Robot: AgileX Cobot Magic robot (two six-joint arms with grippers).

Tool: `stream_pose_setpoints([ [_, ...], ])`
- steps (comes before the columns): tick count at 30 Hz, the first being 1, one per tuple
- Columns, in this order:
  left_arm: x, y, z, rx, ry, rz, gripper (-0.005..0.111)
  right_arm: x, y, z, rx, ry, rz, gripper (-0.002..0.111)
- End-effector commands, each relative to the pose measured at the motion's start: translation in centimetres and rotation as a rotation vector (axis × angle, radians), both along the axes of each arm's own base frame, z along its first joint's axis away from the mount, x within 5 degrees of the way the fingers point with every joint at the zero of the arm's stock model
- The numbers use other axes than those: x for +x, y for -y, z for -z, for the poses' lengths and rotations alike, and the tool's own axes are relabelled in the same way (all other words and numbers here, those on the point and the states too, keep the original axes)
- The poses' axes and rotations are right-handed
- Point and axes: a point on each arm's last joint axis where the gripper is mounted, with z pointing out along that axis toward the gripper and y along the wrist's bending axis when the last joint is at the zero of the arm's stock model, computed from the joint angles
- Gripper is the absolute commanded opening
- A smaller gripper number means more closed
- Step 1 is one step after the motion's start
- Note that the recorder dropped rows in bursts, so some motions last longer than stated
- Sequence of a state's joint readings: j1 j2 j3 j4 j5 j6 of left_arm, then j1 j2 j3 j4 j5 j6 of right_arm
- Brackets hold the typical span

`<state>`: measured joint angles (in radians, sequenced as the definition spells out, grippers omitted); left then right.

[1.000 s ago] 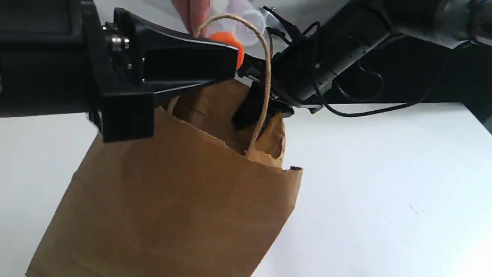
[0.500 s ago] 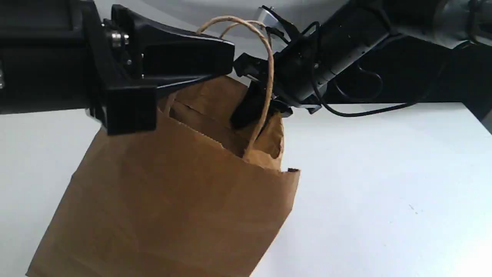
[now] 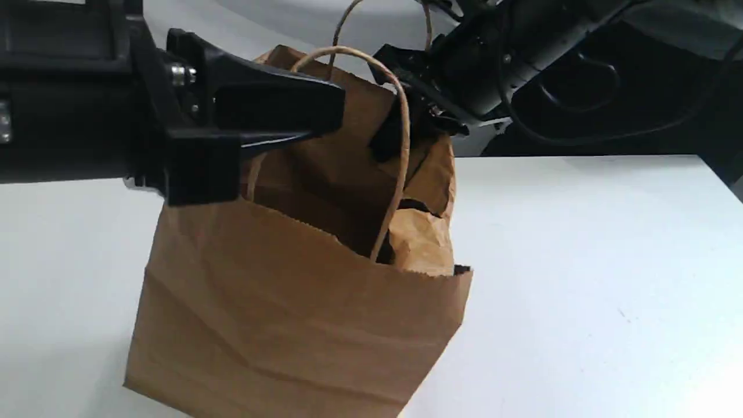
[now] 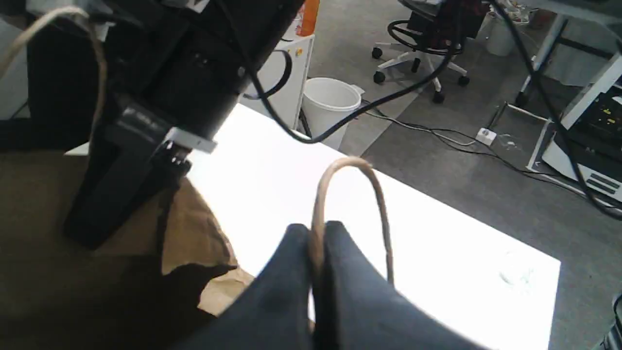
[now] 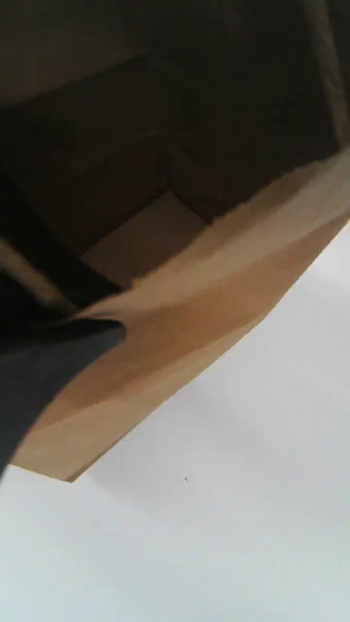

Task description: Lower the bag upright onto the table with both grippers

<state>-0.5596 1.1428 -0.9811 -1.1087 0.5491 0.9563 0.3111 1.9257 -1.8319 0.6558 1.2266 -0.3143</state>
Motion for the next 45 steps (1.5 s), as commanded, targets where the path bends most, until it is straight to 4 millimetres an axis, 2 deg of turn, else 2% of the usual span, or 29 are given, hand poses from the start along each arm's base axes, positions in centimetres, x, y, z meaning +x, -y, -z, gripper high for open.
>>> stream_pose_setpoints([
  [1,0.2,-0.4,0.3,0.038,-0.043,-0.049,0.000,-0.5,0.4,-1.4,0.000,0.032,0.019,0.000],
  [8,0.5,-1.0,1.4,0.126,-0.090,-0.116,0.000,-0.9,-0.2,-1.4,-0.018,0.034,0.008,0.000],
  [16,0.8,-1.4,4.1,0.122,-0.144,-0.195,0.000,-1.0,-0.4,-1.3,-0.043,0.043,-0.001,0.000],
  [24,1.2,-1.6,3.8,0.090,-0.112,-0.241,0.002,-1.0,-0.3,-1.2,-0.055,0.048,-0.004,0.000],
  [28,1.2,-1.6,3.8,0.085,-0.110,-0.246,0.013,-0.9,-0.2,-1.1,-0.073,0.054,-0.004,0.000],
  [35,1.2,-1.5,3.6,0.042,-0.139,-0.256,0.051,-0.9,-0.1,-1.0,-0.082,0.056,-0.002,0.000],
  [37,1.3,-1.5,3.5,0.033,-0.133,-0.265,0.054,-0.9,-0.1,-1.0,-0.084,0.057,-0.002,0.000],
  [45,1.6,-2.0,2.6,0.015,-0.044,-0.317,0.054,-0.8,0.2,-0.8,-0.133,0.074,-0.001,0.000],
])
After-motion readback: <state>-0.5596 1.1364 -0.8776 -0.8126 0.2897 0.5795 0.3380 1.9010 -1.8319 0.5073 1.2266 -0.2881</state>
